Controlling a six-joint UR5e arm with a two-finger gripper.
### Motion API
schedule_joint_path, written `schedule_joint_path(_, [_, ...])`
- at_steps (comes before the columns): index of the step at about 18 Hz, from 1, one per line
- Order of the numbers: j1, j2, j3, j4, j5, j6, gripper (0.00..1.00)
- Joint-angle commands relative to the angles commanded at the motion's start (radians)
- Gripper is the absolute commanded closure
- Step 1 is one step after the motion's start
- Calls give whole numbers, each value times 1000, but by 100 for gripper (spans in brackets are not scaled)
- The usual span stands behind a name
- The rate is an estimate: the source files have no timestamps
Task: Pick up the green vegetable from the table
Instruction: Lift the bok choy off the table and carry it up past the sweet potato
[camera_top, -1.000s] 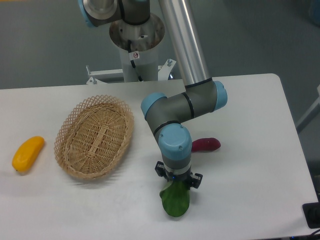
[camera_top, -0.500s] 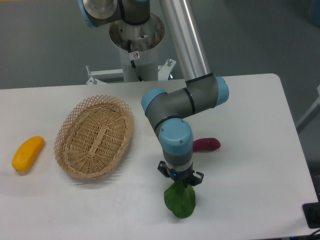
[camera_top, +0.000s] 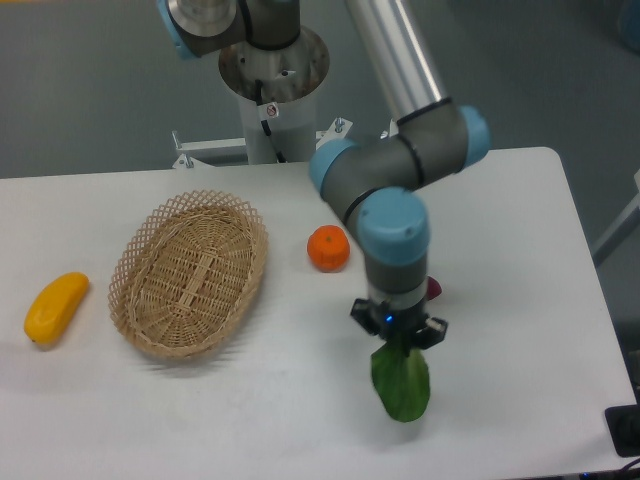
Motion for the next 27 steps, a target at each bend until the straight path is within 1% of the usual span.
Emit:
schedule_joint_path(2, [38,11,17,-39,0,57,73])
schedule_joint_path(4, [71,11,32,-49,0,85,72])
schedule_joint_path(5, [94,11,46,-66,0,118,72])
schedule_joint_path(8, [130,5,77,-153,0,212,72])
schedule_joint_path(10, [157,5,89,-186,3,268,72])
schedule_joint_path(13, [184,-3,101,-190,2,330,72])
schedule_joint_path(15, [201,-3,98,-192,-8,361,73])
schedule_joint_path(18, [207,-5,101,-192,-17,416,74])
schedule_joint_path(27, [216,-8,100,-191,-40,405,74])
